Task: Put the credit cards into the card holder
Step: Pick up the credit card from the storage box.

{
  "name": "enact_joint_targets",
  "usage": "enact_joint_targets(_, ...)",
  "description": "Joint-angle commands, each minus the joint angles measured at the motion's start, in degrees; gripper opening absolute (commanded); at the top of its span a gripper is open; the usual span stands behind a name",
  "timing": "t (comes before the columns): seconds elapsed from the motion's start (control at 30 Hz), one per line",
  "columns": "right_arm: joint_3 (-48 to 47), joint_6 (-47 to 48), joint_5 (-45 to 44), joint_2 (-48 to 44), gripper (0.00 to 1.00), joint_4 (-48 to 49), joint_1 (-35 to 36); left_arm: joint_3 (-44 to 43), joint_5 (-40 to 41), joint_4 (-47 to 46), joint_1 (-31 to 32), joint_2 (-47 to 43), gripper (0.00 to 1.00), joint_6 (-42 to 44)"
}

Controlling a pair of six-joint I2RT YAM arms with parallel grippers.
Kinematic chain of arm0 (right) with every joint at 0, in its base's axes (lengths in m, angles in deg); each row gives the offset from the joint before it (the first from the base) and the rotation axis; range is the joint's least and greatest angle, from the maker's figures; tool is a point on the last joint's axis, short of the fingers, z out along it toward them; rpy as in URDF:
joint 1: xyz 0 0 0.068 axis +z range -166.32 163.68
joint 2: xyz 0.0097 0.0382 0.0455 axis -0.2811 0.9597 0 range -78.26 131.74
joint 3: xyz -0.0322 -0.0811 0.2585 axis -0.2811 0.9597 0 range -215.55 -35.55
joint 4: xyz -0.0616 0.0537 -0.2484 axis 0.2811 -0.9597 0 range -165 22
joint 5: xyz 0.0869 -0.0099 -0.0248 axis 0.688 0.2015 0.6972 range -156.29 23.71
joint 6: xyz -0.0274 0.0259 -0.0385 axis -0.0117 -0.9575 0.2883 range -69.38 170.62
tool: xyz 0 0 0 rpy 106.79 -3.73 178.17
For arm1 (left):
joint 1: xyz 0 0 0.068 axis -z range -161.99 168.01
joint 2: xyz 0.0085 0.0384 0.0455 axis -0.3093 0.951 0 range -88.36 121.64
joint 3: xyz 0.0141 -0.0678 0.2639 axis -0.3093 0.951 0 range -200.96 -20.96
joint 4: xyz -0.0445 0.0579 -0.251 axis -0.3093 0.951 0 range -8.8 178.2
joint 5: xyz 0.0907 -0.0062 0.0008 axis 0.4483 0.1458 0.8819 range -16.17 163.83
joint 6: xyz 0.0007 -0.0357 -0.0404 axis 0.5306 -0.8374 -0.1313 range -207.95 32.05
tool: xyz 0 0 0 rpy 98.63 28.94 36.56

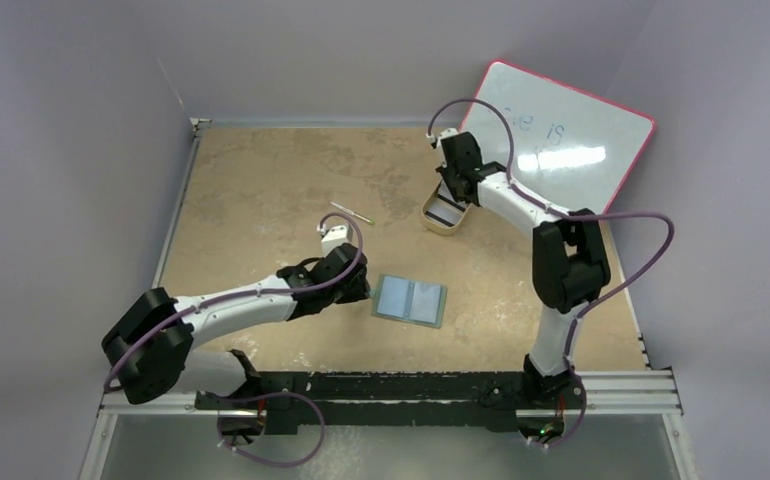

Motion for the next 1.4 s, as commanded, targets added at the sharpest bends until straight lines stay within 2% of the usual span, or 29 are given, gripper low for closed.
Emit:
enact_joint_targets(0.0,-3.89,-2.73,3.84,-4.95,0.00,-3.24,-0.76,-1.81,0.78,1.65,-0.20,-3.65,0.40,-1.45)
enact_joint_targets(0.27,-3.35,-8.65,15.82,-11.88,0.00,-8.12,-0.62,-3.01,-1.01,1.33,-0.25,-11.91,0.56,-2.49)
enact_joint_targets(0.43,3.25,-16.39,29.34,-20.16,0.00,-5.62,-0.60,-6.66,3.86,5.23,-0.29,-15.30,0.64,-0.33)
enact_joint_targets(0.6,13.48,-26.26,43.55,-30.28,0.00,5.04,-0.56,-9.31,2.19,3.86,-0.47,-17.29,0.65,-0.90)
enact_joint_targets(0.67,19.24,-32.62,49.38,-34.41,0.00,13.64,-0.36,-8.92,0.19,1.26,-0.60,-18.22,0.65,-1.73)
enact_joint_targets(0.77,31.88,-47.45,58.50,-41.09,0.00,32.65,0.59,-6.52,-1.23,-4.05,-0.80,-20.36,0.65,-3.55)
enact_joint_targets(0.87,41.20,-58.70,59.05,-45.56,0.00,45.39,2.13,-4.81,-1.81,-8.05,-1.23,-22.04,0.65,-4.48)
enact_joint_targets(1.0,49.53,-69.09,59.06,-48.33,0.00,58.45,4.12,-5.41,-2.57,-9.86,-1.36,-21.76,0.65,-4.84)
enact_joint_targets(1.1,52.90,-72.65,57.98,-49.49,0.00,64.92,5.46,-5.78,-3.75,-10.93,-1.35,-21.02,0.65,-5.83)
enact_joint_targets(1.23,56.67,-77.09,55.20,-50.58,0.00,71.69,6.79,-3.08,-7.60,-19.86,-1.35,-21.72,0.64,-7.89)
enact_joint_targets(1.37,57.91,-80.01,54.44,-50.41,0.00,76.67,7.20,-2.29,-9.75,-24.51,-1.37,-21.67,0.60,-9.20)
